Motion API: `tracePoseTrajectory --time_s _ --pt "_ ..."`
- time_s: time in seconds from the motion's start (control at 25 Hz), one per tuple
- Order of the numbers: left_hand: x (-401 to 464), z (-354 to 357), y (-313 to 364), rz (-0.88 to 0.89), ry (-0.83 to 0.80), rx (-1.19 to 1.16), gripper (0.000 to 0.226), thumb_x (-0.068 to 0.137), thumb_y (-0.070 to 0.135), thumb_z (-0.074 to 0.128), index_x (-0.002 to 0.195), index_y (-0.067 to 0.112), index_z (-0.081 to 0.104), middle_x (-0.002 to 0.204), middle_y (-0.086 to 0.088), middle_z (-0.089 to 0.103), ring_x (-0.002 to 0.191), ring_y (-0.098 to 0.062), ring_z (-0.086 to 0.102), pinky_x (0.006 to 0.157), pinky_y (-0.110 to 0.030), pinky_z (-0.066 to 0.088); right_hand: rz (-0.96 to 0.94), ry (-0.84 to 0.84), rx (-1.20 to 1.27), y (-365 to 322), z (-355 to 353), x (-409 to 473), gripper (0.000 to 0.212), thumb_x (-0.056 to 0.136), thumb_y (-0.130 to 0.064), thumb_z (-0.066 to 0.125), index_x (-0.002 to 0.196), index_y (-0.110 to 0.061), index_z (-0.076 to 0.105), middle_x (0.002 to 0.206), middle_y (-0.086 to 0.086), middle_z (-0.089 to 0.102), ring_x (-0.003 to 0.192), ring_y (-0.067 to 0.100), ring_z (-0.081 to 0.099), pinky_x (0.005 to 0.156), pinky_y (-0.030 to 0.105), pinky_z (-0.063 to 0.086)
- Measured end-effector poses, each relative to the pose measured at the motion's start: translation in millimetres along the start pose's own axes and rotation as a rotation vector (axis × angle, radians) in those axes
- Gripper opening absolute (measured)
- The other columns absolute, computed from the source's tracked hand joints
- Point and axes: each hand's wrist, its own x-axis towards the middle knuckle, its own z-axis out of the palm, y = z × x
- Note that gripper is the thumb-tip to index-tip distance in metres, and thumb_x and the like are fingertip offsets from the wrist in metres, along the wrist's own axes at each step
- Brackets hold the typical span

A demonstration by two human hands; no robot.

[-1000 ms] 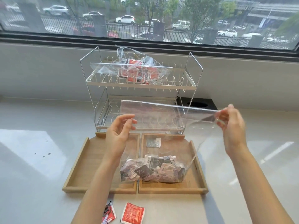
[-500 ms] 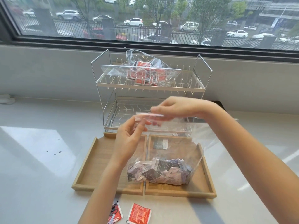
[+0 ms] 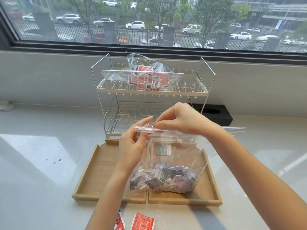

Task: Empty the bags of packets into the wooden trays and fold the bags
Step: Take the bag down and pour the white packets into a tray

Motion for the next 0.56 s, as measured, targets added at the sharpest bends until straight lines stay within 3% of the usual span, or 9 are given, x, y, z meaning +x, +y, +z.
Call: tracePoseTrajectory --time_s 0.04,0.16,0.32,0.44,0.56 --pt "1 0 0 -0.004 0.0 0.01 0.03 0.09 0.012 0.05 0.105 0.034 0.063 0.075 0.023 0.068 0.063 0.005 0.057 0.065 -0.013 0.048 -0.014 0.034 -0.003 -1 1 -1 0.011 0.079 -0.027 0.066 0.083 -0.025 0.076 0.074 -0.005 0.073 0.068 0.003 0.064 0.064 0.018 0.05" --pt "2 -1 -3 -0.015 0.024 0.009 0.028 0.089 0.015 0.051 0.102 0.037 0.062 0.07 0.024 0.067 0.063 0.004 0.058 0.065 -0.013 0.05 -0.09 0.165 -0.022 -5 3 -5 0.011 0.082 -0.024 0.064 0.085 -0.021 0.075 0.077 -0.002 0.074 0.074 0.01 0.068 0.074 0.032 0.055" --pt "-2 -10 -8 -0.058 0.091 -0.032 0.024 0.088 0.014 0.052 0.097 0.031 0.066 0.062 0.02 0.064 0.061 0.005 0.055 0.061 -0.007 0.045 -0.189 0.341 0.188 -7 -21 -6 0.009 0.084 -0.018 0.063 0.078 -0.021 0.068 0.067 -0.008 0.069 0.062 0.003 0.066 0.065 0.013 0.05" --pt "-2 -11 -9 -0.057 0.085 -0.03 0.02 0.089 0.014 0.051 0.092 0.026 0.067 0.062 0.019 0.063 0.06 0.004 0.055 0.06 -0.006 0.043 -0.204 0.309 0.23 -5 -27 -6 0.008 0.085 -0.02 0.061 0.082 -0.021 0.068 0.068 -0.008 0.069 0.06 0.001 0.066 0.063 0.009 0.048" --pt "-1 -8 -8 -0.049 0.089 -0.036 0.02 0.09 0.013 0.049 0.087 0.024 0.066 0.062 0.019 0.061 0.06 0.004 0.054 0.06 -0.006 0.042 -0.089 0.168 0.336 4 -24 -2 0.02 0.092 -0.031 0.047 0.102 -0.025 0.063 0.079 -0.009 0.072 0.072 0.0 0.068 0.066 0.011 0.05"
